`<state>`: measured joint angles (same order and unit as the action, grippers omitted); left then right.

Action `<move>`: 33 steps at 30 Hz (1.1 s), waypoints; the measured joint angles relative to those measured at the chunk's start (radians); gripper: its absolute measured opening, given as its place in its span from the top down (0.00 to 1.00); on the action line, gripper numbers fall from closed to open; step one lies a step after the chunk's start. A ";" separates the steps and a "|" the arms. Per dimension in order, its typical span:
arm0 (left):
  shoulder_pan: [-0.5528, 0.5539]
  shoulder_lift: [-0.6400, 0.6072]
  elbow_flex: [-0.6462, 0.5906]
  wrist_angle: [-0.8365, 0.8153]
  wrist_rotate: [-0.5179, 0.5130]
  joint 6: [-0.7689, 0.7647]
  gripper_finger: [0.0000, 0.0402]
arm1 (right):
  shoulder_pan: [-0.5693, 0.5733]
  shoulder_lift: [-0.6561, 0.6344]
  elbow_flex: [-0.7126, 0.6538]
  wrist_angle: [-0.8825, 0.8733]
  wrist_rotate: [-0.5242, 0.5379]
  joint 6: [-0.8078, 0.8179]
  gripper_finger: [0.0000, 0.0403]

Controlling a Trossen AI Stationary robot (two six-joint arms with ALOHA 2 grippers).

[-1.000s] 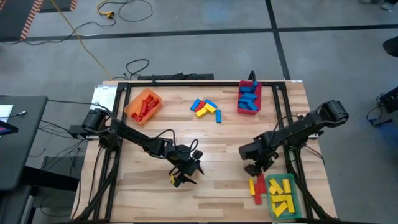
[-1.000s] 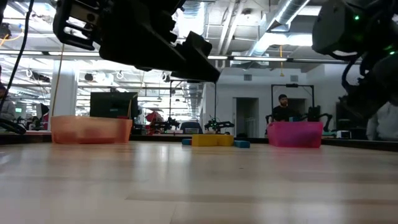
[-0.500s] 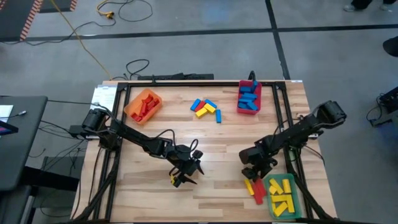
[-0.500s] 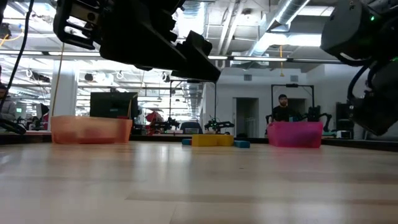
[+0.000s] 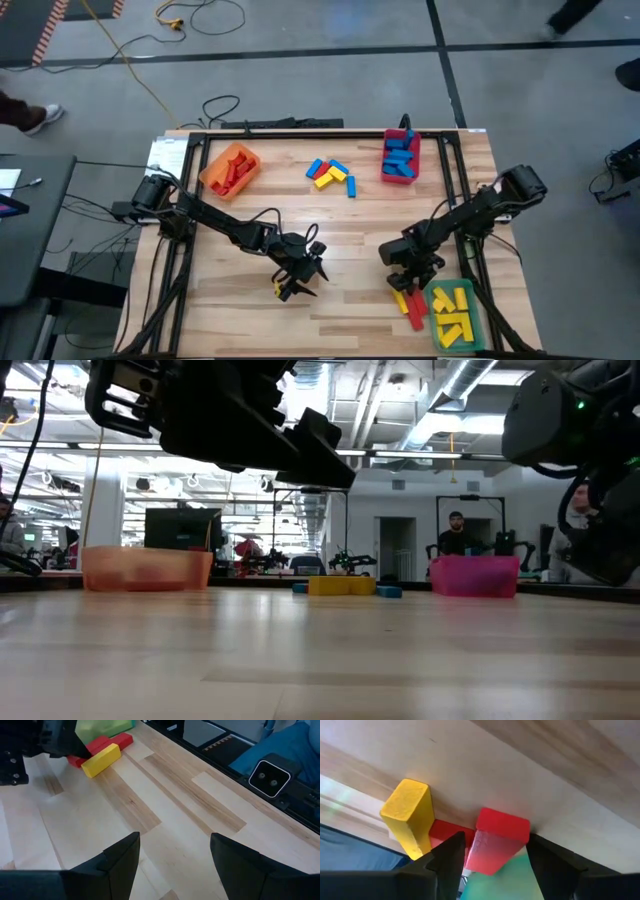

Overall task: Sort blocks
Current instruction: Put the red block into the orange bin

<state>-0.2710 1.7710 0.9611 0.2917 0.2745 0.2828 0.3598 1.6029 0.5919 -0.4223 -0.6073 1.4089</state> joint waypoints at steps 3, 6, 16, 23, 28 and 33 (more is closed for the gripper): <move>0.000 0.000 0.000 0.006 0.000 -0.005 0.41 | -0.006 0.001 0.003 -0.023 0.015 -0.019 0.45; -0.003 0.000 0.000 0.008 0.000 -0.008 0.41 | -0.010 0.003 0.003 -0.026 0.013 -0.025 0.50; -0.008 0.000 0.000 0.008 0.000 -0.007 0.41 | -0.025 0.002 0.002 -0.031 0.007 -0.065 0.60; -0.008 0.000 0.000 0.002 -0.001 -0.022 0.41 | -0.076 -0.040 -0.002 -0.039 0.030 -0.160 0.60; -0.008 0.000 0.000 0.003 -0.024 -0.031 0.41 | -0.119 -0.132 -0.003 -0.069 0.159 -0.212 0.61; -0.008 0.000 0.000 0.007 -0.134 -0.037 0.41 | -0.160 -0.245 -0.005 -0.094 0.361 -0.253 0.61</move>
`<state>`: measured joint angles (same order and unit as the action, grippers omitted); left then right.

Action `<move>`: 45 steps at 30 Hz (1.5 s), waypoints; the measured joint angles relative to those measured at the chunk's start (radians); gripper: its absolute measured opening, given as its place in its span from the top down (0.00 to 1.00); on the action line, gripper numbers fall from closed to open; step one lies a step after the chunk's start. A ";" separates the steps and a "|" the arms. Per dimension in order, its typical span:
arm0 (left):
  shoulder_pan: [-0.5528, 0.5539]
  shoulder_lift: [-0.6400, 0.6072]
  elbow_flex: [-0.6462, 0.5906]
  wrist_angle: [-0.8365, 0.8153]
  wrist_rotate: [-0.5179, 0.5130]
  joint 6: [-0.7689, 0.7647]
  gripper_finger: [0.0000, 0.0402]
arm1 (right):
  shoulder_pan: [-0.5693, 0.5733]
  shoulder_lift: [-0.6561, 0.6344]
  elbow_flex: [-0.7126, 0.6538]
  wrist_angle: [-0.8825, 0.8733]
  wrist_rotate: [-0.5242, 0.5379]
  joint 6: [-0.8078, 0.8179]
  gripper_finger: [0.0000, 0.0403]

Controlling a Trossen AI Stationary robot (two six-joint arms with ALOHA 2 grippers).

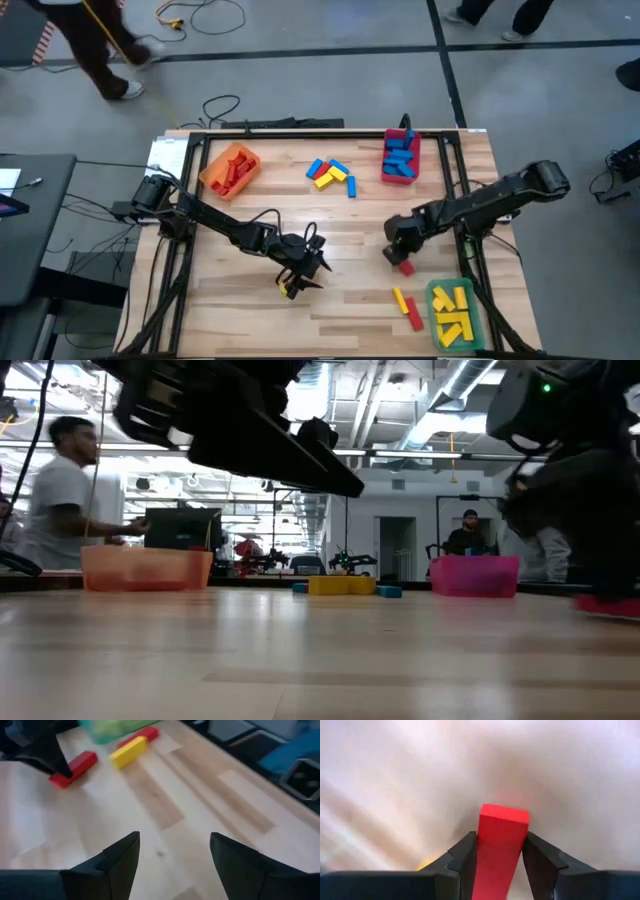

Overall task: Sort blocks
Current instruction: Put the red block into the orange bin

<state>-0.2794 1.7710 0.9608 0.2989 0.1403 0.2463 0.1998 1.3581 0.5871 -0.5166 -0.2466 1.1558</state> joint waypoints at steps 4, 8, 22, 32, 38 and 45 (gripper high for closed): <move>0.005 0.000 0.000 0.013 -0.102 -0.033 0.41 | -0.031 -0.084 0.000 0.007 0.111 -0.033 0.61; 0.025 0.000 0.000 0.032 -0.166 -0.108 0.41 | -0.056 -0.147 0.000 0.055 0.212 -0.096 0.61; 0.058 0.000 0.000 0.278 -0.467 -0.311 0.41 | -0.071 -0.185 0.003 0.553 0.535 -0.442 0.61; 0.059 0.000 0.000 0.292 -0.796 -0.252 0.41 | -0.060 -0.186 0.004 0.824 0.732 -0.693 0.63; 0.091 0.000 0.000 0.333 -0.823 -0.244 0.41 | -0.051 -0.179 0.005 0.949 0.751 -0.771 0.64; 0.116 0.000 0.000 0.437 -0.792 -0.229 0.41 | -0.049 -0.120 0.007 1.063 0.752 -0.799 0.64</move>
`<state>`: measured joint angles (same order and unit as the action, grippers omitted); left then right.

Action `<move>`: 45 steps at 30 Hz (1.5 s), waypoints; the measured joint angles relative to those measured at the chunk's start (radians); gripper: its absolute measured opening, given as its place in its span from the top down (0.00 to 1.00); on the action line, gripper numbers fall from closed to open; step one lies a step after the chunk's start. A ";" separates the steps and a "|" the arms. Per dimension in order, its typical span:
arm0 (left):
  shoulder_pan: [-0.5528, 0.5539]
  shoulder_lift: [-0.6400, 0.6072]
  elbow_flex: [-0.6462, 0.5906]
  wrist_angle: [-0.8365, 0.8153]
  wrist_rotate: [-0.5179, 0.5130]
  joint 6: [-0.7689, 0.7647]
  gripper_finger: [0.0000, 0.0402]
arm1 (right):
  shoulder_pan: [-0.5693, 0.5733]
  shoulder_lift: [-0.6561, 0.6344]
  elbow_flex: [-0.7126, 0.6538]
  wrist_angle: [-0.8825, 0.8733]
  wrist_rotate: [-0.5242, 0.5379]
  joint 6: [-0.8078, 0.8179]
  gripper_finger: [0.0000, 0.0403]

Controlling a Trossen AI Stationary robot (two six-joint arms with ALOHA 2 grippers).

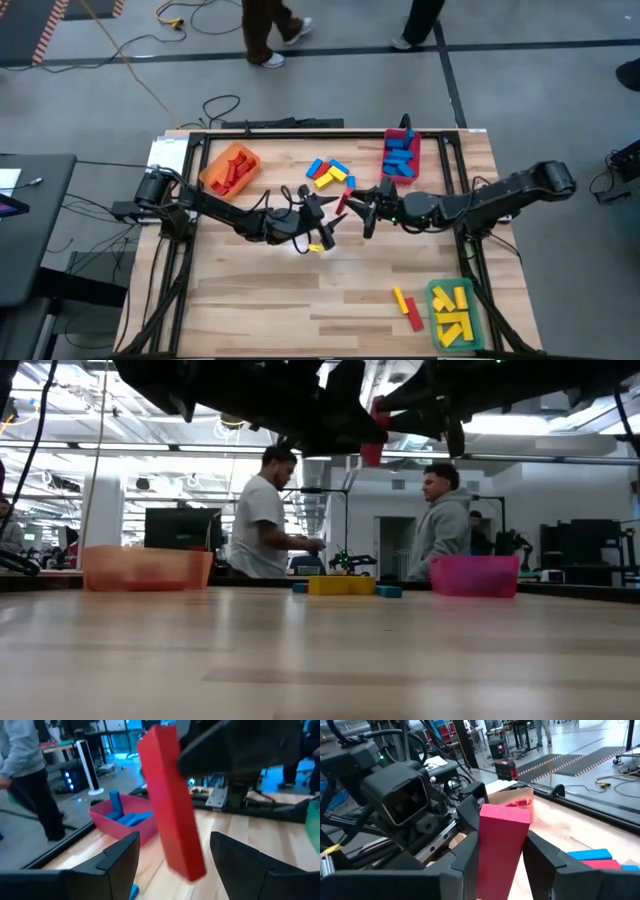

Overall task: Sort blocks
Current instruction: Put the red block into the orange bin

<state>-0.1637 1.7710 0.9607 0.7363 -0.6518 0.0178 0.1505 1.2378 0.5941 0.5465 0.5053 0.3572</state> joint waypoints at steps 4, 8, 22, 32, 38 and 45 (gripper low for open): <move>0.000 0.000 0.007 0.010 0.001 0.024 0.41 | 0.000 0.042 0.000 0.058 0.000 -0.003 0.64; 0.002 0.000 0.008 -0.018 -0.033 0.046 0.41 | 0.000 0.078 0.002 0.107 0.000 -0.016 0.64; -0.001 0.000 0.005 -0.074 -0.069 0.129 0.82 | 0.008 0.123 0.065 0.086 -0.002 -0.070 0.64; -0.005 0.001 0.004 -0.066 -0.058 0.184 0.88 | 0.033 0.123 0.066 -0.017 -0.005 -0.044 0.64; -0.013 0.001 0.004 -0.068 -0.060 0.221 0.88 | 0.046 0.123 0.066 -0.042 -0.001 -0.051 0.64; -0.027 0.001 0.004 -0.083 -0.079 0.253 0.88 | 0.059 0.123 0.066 -0.064 -0.002 -0.052 0.64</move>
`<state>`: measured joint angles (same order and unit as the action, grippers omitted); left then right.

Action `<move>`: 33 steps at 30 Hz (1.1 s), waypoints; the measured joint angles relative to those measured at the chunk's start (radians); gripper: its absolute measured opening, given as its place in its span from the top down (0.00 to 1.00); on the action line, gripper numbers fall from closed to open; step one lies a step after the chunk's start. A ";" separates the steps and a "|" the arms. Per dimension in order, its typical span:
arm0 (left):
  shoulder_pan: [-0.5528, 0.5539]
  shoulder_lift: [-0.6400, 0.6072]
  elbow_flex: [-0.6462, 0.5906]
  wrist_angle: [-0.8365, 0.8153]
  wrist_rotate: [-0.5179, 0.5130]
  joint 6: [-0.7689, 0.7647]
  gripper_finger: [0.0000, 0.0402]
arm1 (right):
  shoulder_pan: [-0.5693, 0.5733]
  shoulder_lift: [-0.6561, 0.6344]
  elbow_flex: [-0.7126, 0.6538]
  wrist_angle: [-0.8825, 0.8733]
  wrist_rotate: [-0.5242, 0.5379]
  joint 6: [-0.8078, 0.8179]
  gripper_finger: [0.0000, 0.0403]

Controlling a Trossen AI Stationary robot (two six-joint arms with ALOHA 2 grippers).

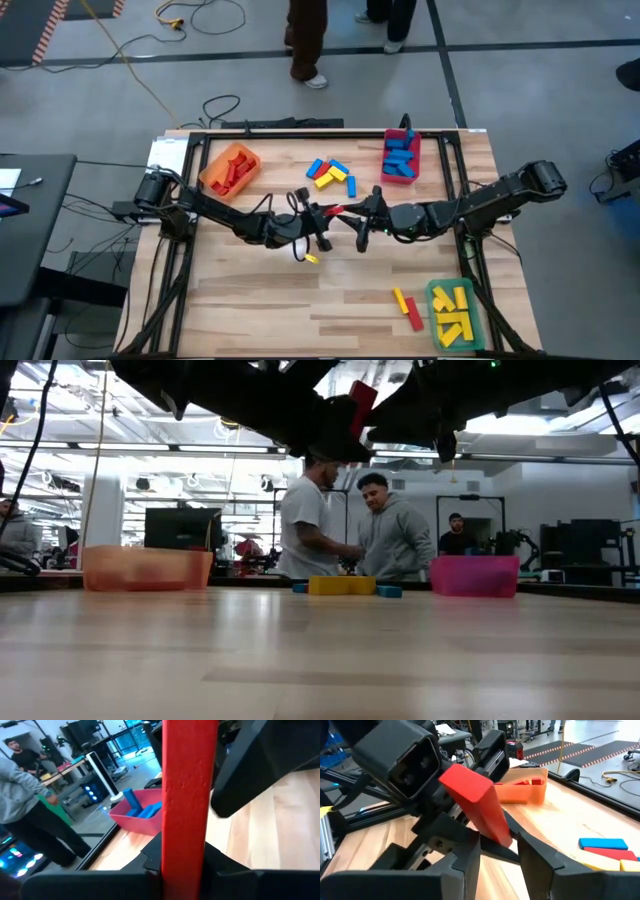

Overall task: Sort blocks
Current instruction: Put the red block into the orange bin

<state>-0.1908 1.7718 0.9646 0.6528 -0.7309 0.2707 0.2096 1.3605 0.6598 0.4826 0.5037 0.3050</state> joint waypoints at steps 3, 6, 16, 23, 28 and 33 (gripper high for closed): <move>-0.001 0.000 0.000 -0.018 -0.010 0.006 0.88 | 0.002 0.000 0.000 -0.008 0.000 0.000 0.64; -0.001 0.000 0.000 -0.028 -0.012 0.008 0.88 | 0.003 0.000 0.000 -0.014 0.000 0.000 0.64; -0.003 -0.002 0.000 -0.082 -0.063 0.066 0.88 | 0.021 0.000 0.000 -0.055 0.000 -0.010 0.61; -0.003 -0.082 0.000 -0.278 -0.103 0.078 0.88 | 0.027 0.000 0.000 -0.098 0.003 -0.003 0.52; 0.023 -0.213 0.000 -0.552 -0.123 0.011 0.88 | 0.026 0.000 0.000 -0.161 0.004 0.035 0.46; 0.074 -0.375 0.000 -0.911 -0.124 -0.142 0.88 | 0.043 0.000 -0.001 -0.248 0.005 0.061 0.44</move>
<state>-0.1168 1.3967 0.9649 -0.2577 -0.8551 0.1288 0.2528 1.3602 0.6590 0.2346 0.5087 0.3662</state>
